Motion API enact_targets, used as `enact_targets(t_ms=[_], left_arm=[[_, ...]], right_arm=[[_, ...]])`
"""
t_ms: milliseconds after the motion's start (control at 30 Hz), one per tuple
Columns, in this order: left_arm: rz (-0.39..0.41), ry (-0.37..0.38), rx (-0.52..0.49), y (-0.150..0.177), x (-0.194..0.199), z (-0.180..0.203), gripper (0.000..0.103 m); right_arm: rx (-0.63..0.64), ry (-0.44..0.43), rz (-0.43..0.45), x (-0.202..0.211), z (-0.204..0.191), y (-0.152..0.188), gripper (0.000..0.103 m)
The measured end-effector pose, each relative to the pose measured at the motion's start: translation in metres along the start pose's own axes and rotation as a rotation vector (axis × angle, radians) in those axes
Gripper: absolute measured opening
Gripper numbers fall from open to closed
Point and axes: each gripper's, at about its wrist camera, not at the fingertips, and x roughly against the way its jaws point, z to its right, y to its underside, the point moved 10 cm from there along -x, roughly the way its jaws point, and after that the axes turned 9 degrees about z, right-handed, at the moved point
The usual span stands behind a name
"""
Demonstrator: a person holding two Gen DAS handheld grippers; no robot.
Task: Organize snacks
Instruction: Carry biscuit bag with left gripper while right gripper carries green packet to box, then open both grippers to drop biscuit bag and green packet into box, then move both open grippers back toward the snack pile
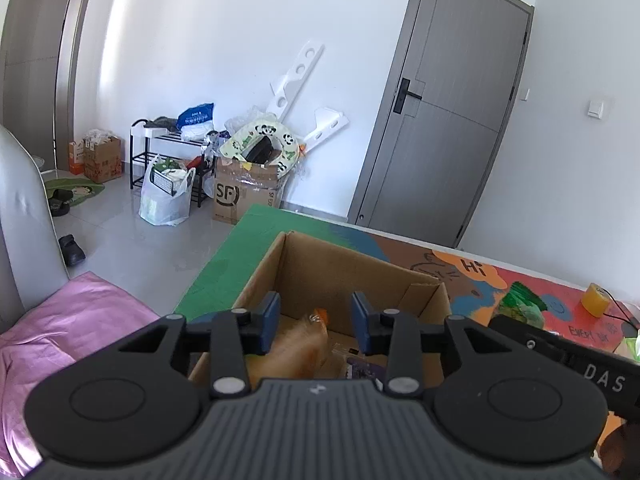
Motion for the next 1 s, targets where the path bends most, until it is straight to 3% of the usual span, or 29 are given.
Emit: enact_targets(t_ms=[200, 467, 533, 600, 633, 733, 833, 1000], left_arm=[[0.005, -0.009, 0.02, -0.006, 0.003, -0.013, 0.039], [0.005, -0.023, 0.053, -0.012, 0.009, -0.032, 0.058], [0.007, -0.03, 0.061, -0.014, 0.009, -0.036, 0.059], [0.0, -0.039, 0.066, -0.014, 0.008, -0.038, 0.061], [-0.002, -0.041, 0.069, -0.014, 0.008, -0.039, 0.065], [0.003, -0.04, 0.075, -0.014, 0.009, -0.039, 0.074], [0.004, -0.032, 0.082, -0.014, 0.01, -0.033, 0.077], [0.007, -0.008, 0.064, -0.015, 0.014, -0.014, 0.086]], right_arm=[[0.001, -0.018, -0.016, -0.011, -0.01, 0.001, 0.031], [-0.005, -0.066, -0.032, -0.029, -0.035, -0.002, 0.031], [0.008, -0.09, -0.02, -0.03, -0.043, -0.006, 0.034], [0.014, -0.08, -0.009, -0.028, -0.043, -0.006, 0.054], [0.012, -0.066, 0.0, -0.027, -0.04, -0.007, 0.058], [-0.011, -0.044, -0.006, -0.023, -0.029, -0.005, 0.058], [-0.026, -0.02, -0.006, -0.016, -0.018, -0.005, 0.058], [-0.043, 0.015, 0.01, -0.002, 0.001, -0.008, 0.068]])
